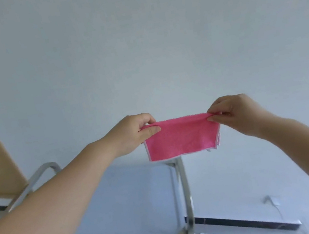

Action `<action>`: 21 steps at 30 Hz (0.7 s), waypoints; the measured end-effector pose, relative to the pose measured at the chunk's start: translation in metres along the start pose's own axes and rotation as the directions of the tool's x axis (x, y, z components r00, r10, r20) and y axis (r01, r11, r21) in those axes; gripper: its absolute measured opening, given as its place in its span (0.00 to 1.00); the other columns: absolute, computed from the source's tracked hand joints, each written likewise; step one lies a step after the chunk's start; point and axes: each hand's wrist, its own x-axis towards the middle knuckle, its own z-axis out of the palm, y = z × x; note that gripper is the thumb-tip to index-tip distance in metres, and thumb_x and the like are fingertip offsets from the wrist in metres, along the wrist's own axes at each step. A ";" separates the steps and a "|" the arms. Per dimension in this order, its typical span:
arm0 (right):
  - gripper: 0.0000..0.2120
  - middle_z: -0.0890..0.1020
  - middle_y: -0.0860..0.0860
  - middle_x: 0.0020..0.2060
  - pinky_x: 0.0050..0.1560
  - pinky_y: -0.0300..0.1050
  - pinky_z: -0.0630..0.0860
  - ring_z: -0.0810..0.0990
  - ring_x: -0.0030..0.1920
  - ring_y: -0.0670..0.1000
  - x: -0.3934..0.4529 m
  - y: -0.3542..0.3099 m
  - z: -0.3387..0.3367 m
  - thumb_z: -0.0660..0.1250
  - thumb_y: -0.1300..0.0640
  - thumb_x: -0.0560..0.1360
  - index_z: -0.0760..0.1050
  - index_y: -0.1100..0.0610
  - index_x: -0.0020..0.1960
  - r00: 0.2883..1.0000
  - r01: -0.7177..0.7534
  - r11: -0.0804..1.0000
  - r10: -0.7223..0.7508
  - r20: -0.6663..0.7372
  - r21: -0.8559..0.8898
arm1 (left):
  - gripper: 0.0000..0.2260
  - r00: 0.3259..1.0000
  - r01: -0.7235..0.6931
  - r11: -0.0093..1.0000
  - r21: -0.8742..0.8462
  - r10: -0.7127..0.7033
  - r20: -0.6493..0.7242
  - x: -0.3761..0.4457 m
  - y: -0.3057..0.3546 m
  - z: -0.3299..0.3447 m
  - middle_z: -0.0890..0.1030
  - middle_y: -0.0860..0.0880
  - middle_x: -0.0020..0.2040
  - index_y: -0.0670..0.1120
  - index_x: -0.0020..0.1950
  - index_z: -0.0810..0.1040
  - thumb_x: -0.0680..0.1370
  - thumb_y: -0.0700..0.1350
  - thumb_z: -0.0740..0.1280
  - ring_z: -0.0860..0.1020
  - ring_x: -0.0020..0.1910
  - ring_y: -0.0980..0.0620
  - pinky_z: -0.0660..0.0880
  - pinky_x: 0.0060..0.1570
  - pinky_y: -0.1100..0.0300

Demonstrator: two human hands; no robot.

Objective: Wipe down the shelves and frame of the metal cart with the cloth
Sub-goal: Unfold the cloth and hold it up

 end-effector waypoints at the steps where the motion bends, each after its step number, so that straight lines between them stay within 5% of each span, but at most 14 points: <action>1: 0.04 0.80 0.45 0.38 0.38 0.26 0.67 0.76 0.37 0.38 -0.013 0.019 -0.015 0.69 0.61 0.73 0.82 0.56 0.44 1.000 0.004 0.999 -0.004 0.015 -0.033 | 0.05 1.000 -0.020 1.000 -0.010 0.020 0.008 0.013 0.014 0.019 0.80 0.50 0.37 0.55 0.42 0.77 0.75 0.55 0.66 0.76 0.36 0.50 0.75 0.40 0.51; 5: 0.09 0.80 0.40 0.36 0.38 0.28 0.69 0.75 0.38 0.37 -0.051 0.087 -0.063 0.63 0.57 0.77 0.78 0.46 0.43 0.985 -0.175 0.984 0.174 0.008 0.038 | 0.08 0.999 -0.042 0.982 -0.187 0.042 -0.004 0.058 0.060 0.090 0.73 0.57 0.30 0.49 0.39 0.77 0.76 0.51 0.66 0.69 0.30 0.58 0.67 0.33 0.67; 8: 0.10 0.80 0.43 0.36 0.42 0.41 0.73 0.77 0.37 0.45 -0.067 0.132 -0.081 0.61 0.58 0.77 0.76 0.44 0.44 0.948 -0.287 0.941 0.306 -0.088 0.181 | 0.08 0.999 0.001 0.934 -0.358 0.012 0.036 0.089 0.084 0.137 0.78 0.48 0.36 0.43 0.42 0.77 0.77 0.47 0.66 0.75 0.35 0.52 0.72 0.39 0.58; 12: 0.09 0.76 0.46 0.33 0.33 0.46 0.71 0.73 0.31 0.49 -0.086 0.184 -0.083 0.62 0.57 0.76 0.72 0.43 0.44 0.863 -0.379 0.859 0.463 -0.204 0.345 | 0.05 0.996 0.077 0.803 -0.592 -0.034 0.083 0.124 0.099 0.192 0.81 0.49 0.32 0.45 0.45 0.74 0.76 0.44 0.67 0.79 0.31 0.52 0.77 0.31 0.59; 18: 0.07 0.74 0.52 0.32 0.32 0.46 0.66 0.70 0.31 0.51 -0.101 0.251 -0.061 0.68 0.59 0.74 0.70 0.52 0.41 0.681 -0.533 0.599 0.723 -0.117 0.597 | 0.09 0.948 0.294 0.622 -0.726 -0.283 0.142 0.170 0.081 0.266 0.78 0.45 0.42 0.50 0.51 0.69 0.76 0.48 0.68 0.79 0.31 0.54 0.74 0.29 0.60; 21: 0.04 0.75 0.55 0.35 0.35 0.46 0.71 0.73 0.34 0.51 -0.105 0.281 -0.045 0.69 0.63 0.73 0.74 0.58 0.41 0.630 -0.607 0.491 0.776 0.002 0.625 | 0.14 0.886 0.427 0.491 -0.759 -0.395 0.243 0.190 0.065 0.304 0.79 0.45 0.42 0.47 0.56 0.68 0.75 0.46 0.69 0.78 0.29 0.56 0.75 0.29 0.60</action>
